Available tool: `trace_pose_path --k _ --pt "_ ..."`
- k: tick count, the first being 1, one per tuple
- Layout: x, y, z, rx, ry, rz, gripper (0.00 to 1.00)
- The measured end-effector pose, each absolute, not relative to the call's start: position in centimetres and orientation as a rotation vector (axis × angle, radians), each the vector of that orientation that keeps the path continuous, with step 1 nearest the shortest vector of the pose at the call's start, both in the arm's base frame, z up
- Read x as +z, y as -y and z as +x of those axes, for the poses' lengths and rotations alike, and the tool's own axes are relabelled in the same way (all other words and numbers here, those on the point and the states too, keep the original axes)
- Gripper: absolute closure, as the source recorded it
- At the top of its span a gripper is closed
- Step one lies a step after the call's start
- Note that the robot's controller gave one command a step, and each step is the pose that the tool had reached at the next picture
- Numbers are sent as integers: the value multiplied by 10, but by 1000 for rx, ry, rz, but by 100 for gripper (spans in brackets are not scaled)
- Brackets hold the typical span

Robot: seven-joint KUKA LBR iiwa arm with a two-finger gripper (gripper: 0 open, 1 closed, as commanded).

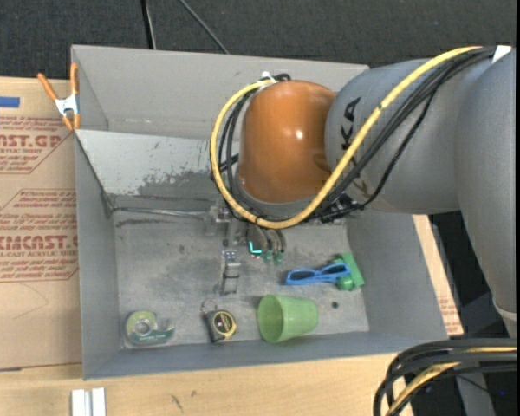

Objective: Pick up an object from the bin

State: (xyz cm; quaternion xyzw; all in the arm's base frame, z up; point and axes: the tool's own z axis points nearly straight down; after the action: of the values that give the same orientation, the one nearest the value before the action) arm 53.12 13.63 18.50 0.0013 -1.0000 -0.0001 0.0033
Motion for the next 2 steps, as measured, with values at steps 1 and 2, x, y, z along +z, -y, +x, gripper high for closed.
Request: trace_pose_path --k 1,2 --pt "115 -147 485 2 3131 -30 0" --pt "68 -49 497 6 3135 134 0"
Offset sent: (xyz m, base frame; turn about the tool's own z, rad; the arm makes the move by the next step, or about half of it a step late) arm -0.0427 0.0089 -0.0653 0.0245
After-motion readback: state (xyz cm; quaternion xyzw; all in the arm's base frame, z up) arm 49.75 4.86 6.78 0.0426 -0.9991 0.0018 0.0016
